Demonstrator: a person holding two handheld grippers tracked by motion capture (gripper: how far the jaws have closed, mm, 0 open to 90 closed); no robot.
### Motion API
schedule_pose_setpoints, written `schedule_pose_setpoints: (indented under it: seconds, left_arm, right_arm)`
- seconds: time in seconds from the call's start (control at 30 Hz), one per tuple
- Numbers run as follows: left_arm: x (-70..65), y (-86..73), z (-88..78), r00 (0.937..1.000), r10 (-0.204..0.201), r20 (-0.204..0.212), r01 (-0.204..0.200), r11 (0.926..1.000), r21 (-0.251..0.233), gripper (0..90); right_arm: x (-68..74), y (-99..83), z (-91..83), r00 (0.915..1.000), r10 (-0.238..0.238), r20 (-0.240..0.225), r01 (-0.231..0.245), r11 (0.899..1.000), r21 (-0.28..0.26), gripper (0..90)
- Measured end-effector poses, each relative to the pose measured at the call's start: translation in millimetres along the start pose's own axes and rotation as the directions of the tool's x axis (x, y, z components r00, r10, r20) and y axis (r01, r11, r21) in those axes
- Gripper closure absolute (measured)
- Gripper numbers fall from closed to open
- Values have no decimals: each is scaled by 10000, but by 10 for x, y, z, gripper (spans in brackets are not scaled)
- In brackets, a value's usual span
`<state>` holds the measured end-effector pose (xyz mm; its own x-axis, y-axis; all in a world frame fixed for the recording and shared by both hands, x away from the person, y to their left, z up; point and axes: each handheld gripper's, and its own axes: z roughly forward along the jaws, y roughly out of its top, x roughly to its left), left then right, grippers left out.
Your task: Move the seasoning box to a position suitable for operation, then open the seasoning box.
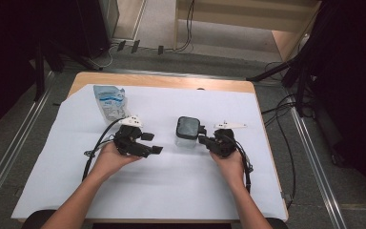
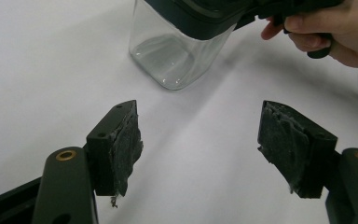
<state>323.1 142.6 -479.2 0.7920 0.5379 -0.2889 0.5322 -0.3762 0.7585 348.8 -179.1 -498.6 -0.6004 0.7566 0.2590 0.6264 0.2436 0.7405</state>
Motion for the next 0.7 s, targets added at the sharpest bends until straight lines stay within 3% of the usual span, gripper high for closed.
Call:
schedule_pose_setpoints:
  seconds: [0.13, 0.4, 0.7]
  left_arm:
    - [-66, -11, 21, 9992, 382, 117, -382, 9993, -45, 247]
    - [-63, 24, 112, 9994, 302, 161, -299, 9995, -142, 254]
    - [36, 155, 172, 9990, 438, 77, -438, 9990, -21, 283]
  right_arm:
    - [-48, 39, 19, 10000, 22, 13, -22, 10000, -18, 900]
    - [-114, 103, 71, 9999, -160, -16, 160, 9999, 48, 900]
    - [-90, 75, -104, 9992, -387, -24, 387, 9992, 80, 900]
